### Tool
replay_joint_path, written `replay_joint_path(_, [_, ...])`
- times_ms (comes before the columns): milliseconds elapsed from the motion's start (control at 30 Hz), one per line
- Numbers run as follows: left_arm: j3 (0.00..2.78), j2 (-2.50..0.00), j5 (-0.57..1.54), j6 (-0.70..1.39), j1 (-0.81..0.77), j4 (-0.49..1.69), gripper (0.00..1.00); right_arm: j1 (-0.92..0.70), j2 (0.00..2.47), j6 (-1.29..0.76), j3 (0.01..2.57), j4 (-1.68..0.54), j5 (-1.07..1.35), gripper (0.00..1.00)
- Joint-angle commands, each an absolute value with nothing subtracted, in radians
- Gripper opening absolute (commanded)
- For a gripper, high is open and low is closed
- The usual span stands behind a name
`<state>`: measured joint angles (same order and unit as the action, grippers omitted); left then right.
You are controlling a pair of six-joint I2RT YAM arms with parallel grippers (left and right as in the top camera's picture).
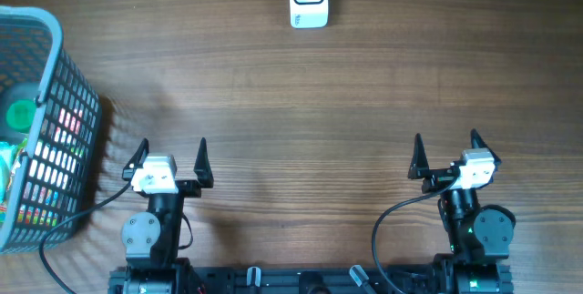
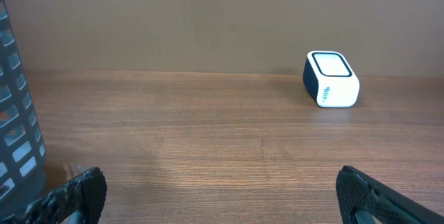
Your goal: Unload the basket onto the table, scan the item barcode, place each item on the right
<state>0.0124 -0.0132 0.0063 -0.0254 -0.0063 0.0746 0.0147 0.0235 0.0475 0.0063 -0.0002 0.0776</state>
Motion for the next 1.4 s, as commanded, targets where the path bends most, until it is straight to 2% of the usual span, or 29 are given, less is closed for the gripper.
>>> replay_joint_path(0, [0.006,-0.007,0.022,-0.045,0.0,0.076,1.0,0.01,0.031,0.052,0.006,0.002,0.079,1.0])
replay_joint_path(700, [0.006,-0.007,0.058,-0.044,0.0,0.071,1.0,0.01,0.031,0.052,0.006,0.002,0.079,1.0])
replay_joint_path(933, [0.045,-0.011,0.164,0.094,-0.004,0.068,1.0,0.01,0.031,0.052,0.006,0.002,0.079,1.0])
replay_joint_path(1133, [0.255,-0.132,0.164,0.143,-0.004,0.157,1.0,0.01,0.031,0.052,0.006,0.002,0.079,1.0])
replay_joint_path(1367, [0.662,-0.512,0.133,0.194,-0.004,0.434,1.0,0.01,0.031,0.052,0.006,0.002,0.079,1.0])
